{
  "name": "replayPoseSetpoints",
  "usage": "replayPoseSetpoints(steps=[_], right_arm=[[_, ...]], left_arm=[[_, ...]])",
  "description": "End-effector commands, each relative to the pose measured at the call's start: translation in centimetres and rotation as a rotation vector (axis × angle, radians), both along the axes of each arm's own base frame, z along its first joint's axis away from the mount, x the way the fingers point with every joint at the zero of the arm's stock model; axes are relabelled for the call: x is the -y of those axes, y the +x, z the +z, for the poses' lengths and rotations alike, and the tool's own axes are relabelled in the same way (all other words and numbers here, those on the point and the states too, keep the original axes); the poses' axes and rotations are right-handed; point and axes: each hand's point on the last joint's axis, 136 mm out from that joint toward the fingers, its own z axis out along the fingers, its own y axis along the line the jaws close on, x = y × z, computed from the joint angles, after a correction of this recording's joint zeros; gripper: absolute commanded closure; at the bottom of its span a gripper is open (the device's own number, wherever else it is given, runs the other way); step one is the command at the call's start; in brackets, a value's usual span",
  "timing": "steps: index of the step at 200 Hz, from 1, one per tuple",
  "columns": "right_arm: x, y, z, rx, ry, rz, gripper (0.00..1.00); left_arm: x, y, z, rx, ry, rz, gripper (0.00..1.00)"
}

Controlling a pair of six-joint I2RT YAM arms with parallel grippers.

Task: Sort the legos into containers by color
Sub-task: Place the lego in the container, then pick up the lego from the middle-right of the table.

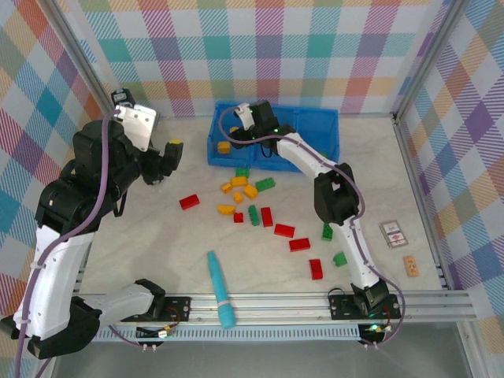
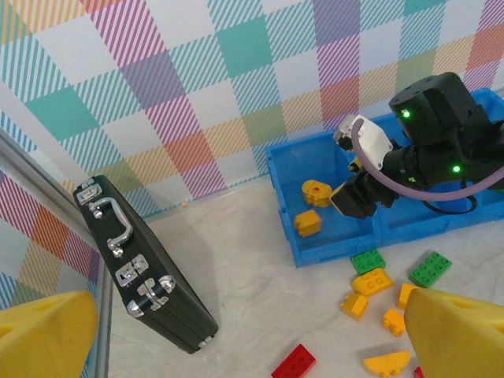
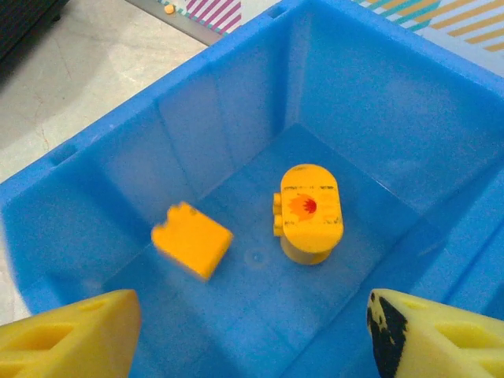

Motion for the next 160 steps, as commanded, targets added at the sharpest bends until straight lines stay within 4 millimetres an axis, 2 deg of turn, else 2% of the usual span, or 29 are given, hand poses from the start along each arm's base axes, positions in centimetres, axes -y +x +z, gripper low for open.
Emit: replayPoseSetpoints(steps=[1,22,35,44,68,111,141,160], right_arm=[[1.4,-1.7,7.8,0.088,0.038,-0.006,0.24],[4.3,-3.9,8.7,0.032,-0.020,-0.078,0.24],[6.8,-5.7,8.1,-0.033,-0.050,-0.160,0.24],[8.7,-7.2,7.1,-0.088,-0.082,-0.207,0.24],[14.4,-12.5,4.6,-0.230,-0.123,-0.358,0.24],[23.4,-22.6,1.7,-0.435,-0.072,-0.647,0.27],[27.1,-27.7,-1.1,-0.563,-0.025,-0.780,0.27],[28.1,-29.9,-3.3,-0.632,0.051,-0.839,0.27]], left_arm=[[0.2,-0.4,0.6,0.023,-0.005,-0.022,0.00],[0.2,-0.6,0.5,0.024,-0.005,-0.022,0.00],[0.1,-0.7,0.4,0.023,0.001,-0.025,0.00],[0.0,-0.7,0.4,0.026,0.001,-0.020,0.00],[-0.1,-0.9,0.5,0.031,-0.002,-0.023,0.00],[0.5,-0.8,0.6,0.038,-0.010,-0.042,0.00],[0.9,-1.0,1.0,0.036,-0.019,-0.062,0.00],[1.0,-0.8,0.8,0.028,-0.019,-0.059,0.00]])
